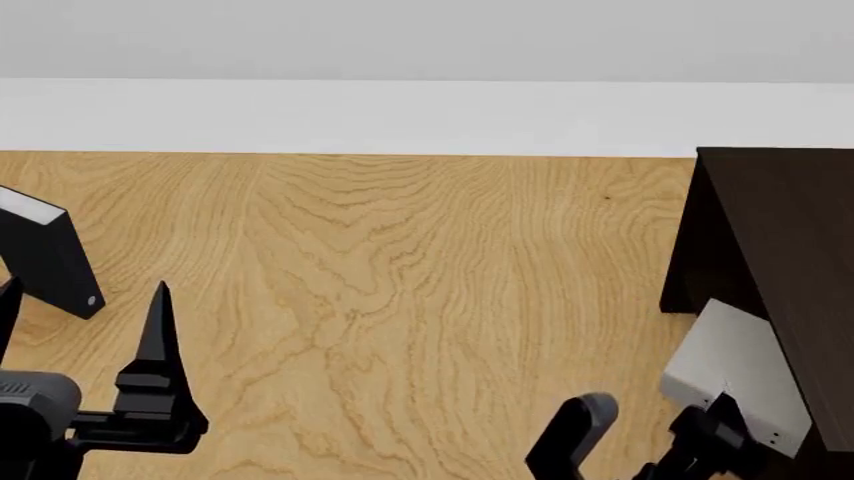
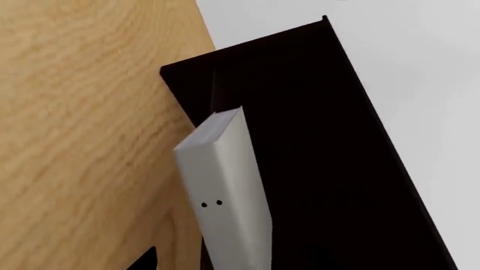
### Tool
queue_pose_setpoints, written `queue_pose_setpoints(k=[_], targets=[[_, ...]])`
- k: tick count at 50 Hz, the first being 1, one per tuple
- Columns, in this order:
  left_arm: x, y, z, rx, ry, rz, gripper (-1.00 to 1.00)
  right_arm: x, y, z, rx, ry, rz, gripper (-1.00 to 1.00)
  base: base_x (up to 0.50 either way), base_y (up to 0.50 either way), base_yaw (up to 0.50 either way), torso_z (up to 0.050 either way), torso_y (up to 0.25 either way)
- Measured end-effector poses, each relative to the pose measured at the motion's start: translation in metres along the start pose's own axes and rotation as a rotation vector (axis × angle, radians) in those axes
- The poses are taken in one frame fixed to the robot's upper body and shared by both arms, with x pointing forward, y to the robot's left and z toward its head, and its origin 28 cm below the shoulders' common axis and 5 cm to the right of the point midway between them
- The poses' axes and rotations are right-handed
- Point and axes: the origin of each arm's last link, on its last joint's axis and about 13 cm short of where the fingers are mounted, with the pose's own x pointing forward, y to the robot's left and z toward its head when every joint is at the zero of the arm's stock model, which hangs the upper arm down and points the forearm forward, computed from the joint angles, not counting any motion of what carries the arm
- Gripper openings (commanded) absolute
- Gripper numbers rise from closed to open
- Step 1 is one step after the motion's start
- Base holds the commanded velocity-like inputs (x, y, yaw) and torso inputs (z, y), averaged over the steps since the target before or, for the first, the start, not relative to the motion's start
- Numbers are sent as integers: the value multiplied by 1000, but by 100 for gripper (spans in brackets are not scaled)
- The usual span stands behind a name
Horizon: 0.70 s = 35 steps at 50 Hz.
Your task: Pick up the book on the right and place it on the cabinet shelf.
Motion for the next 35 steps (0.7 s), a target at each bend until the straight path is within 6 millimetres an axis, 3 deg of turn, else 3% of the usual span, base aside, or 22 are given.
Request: queue_pose_setpoints(k=[19,35], targets=[[0,0,1,-1,-1,2,100,-2,5,-1,-5,-1,101,100,0,0,0,0,0],[1,1,0,1,2,6,100,16,12,7,-12,6,112,100,0,0,0,0,0]])
